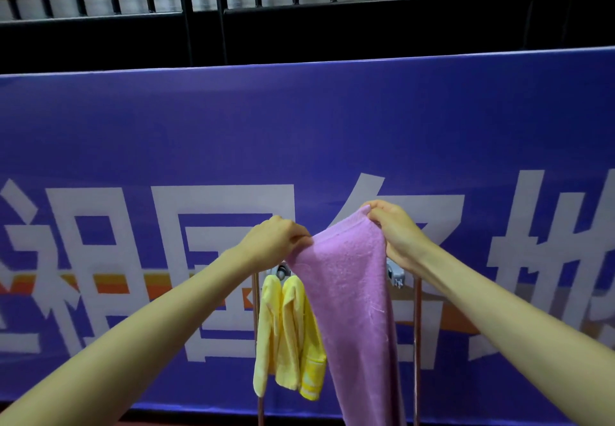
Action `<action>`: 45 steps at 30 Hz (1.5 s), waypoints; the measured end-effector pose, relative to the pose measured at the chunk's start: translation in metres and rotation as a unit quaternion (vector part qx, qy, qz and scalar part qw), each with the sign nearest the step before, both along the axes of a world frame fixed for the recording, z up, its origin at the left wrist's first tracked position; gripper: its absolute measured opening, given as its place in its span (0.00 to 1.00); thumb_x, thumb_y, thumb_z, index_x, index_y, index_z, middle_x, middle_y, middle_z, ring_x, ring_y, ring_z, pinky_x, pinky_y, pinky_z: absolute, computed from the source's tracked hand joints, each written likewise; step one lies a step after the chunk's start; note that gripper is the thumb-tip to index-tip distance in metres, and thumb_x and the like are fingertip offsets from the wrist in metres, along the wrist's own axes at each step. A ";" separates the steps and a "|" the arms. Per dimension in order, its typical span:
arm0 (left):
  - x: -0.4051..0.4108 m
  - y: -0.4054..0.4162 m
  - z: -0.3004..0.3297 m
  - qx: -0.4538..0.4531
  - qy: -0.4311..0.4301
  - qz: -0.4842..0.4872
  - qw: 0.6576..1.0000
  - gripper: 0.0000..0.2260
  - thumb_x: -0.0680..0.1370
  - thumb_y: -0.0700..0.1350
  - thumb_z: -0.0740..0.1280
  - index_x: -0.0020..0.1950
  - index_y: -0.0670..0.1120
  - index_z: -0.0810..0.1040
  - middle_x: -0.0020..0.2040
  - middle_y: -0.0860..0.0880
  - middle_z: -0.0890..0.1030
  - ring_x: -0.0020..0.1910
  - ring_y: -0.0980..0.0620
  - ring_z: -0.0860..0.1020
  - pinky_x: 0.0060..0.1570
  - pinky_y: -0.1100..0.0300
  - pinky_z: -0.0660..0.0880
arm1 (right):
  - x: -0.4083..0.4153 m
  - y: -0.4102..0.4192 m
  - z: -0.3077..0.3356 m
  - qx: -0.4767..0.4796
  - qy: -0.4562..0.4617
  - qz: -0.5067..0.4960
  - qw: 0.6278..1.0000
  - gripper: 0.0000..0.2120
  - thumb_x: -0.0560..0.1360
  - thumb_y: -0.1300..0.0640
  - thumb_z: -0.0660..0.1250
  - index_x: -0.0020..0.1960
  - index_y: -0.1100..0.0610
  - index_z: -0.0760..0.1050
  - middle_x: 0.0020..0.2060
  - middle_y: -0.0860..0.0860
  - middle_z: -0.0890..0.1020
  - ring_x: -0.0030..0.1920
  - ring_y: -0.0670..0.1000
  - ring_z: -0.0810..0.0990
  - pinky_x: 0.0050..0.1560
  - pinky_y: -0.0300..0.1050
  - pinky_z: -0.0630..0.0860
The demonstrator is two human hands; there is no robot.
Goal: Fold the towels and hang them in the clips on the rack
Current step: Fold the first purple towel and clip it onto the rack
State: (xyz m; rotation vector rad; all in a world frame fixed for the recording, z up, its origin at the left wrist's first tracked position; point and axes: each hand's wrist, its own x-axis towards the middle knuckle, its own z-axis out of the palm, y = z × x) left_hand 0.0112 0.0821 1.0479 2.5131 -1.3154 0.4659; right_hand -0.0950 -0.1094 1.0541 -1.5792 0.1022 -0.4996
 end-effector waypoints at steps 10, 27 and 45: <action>0.000 -0.003 -0.001 -0.014 0.067 -0.030 0.997 0.09 0.78 0.43 0.65 0.52 0.43 0.84 0.50 0.48 0.84 0.42 0.58 0.77 0.44 0.70 0.72 | -0.004 -0.008 -0.001 -0.005 -0.009 0.011 1.000 0.09 0.74 0.70 0.60 0.40 0.60 0.75 0.35 0.54 0.75 0.37 0.49 0.74 0.35 0.40 0.71; -0.004 0.004 -0.007 -0.102 0.092 0.002 0.991 0.11 0.80 0.45 0.62 0.54 0.42 0.81 0.49 0.48 0.82 0.44 0.54 0.79 0.46 0.64 0.76 | 0.005 -0.004 -0.020 0.022 -0.070 0.004 0.997 0.04 0.75 0.63 0.68 0.41 0.61 0.80 0.37 0.55 0.79 0.41 0.50 0.77 0.45 0.43 0.76; -0.003 0.006 0.000 -0.109 0.108 0.036 0.988 0.11 0.79 0.46 0.64 0.52 0.41 0.82 0.48 0.46 0.83 0.44 0.52 0.79 0.44 0.63 0.75 | 0.015 -0.005 -0.028 -0.036 -0.061 -0.018 0.997 0.10 0.79 0.59 0.63 0.50 0.65 0.80 0.44 0.58 0.80 0.46 0.52 0.77 0.50 0.49 0.74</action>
